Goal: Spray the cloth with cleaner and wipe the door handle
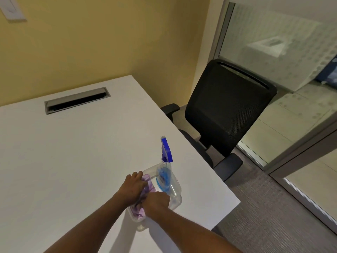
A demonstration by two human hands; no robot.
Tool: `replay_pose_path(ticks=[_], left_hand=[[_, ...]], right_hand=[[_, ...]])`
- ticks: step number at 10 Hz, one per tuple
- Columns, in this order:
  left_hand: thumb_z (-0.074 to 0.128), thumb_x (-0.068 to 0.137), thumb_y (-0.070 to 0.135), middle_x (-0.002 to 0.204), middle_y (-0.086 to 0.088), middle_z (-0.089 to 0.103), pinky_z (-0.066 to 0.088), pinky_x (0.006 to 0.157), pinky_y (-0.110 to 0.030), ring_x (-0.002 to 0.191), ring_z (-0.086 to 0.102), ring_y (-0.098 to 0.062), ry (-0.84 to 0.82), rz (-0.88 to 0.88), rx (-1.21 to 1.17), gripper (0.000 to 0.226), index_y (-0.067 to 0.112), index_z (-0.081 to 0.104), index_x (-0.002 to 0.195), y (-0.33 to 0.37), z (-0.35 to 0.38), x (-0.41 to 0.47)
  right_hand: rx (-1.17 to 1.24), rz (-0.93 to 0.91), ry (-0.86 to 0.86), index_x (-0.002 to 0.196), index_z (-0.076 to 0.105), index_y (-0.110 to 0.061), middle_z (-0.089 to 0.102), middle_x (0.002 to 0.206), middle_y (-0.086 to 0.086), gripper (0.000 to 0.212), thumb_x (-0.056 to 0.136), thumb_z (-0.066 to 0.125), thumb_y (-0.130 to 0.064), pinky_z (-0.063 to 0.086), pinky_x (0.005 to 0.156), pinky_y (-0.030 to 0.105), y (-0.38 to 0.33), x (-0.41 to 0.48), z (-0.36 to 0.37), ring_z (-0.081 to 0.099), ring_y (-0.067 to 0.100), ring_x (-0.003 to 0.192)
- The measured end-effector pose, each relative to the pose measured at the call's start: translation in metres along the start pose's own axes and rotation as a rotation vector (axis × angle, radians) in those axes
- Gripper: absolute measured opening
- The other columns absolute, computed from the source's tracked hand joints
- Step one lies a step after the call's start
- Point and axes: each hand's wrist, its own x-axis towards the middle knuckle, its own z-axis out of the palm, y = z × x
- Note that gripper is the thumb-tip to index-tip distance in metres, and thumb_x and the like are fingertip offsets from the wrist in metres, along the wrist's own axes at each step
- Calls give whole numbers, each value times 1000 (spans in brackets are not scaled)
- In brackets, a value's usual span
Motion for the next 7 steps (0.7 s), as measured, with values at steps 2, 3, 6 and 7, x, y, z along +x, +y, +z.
replay_pose_path(ticks=[2, 3, 6, 7], left_hand=[[68, 83, 45, 105, -9, 61, 44, 76, -31, 95, 56, -25, 69, -247, -87, 39, 15, 66, 108, 9, -7, -11], [74, 80, 38, 90, -9, 63, 39, 63, -30, 81, 60, -26, 70, -286, -101, 31, 10, 67, 91, 21, -12, -23], [74, 81, 12, 63, -18, 68, 51, 54, -35, 57, 64, -37, 268, -399, -305, 20, 3, 68, 64, 62, -7, -41], [64, 90, 16, 74, -16, 71, 44, 62, -31, 69, 66, -33, 369, -458, -424, 22, 1, 70, 75, 80, -12, -42]], right_hand=[[106, -35, 197, 126, 53, -5, 61, 126, 13, 33, 101, 47, -25, 41, 107, 38, 15, -15, -2, 56, 30, 120], [188, -25, 325, 120, 58, -9, 64, 122, 10, 31, 100, 48, -30, 46, 99, 33, 28, -23, -1, 60, 26, 115], [413, -9, 508, 109, 65, -13, 70, 104, 6, 38, 92, 55, -46, 54, 86, 34, 81, -44, -6, 66, 22, 97], [438, 9, 517, 105, 65, -14, 71, 101, 4, 34, 92, 57, -44, 55, 85, 33, 103, -45, -8, 67, 20, 94]])
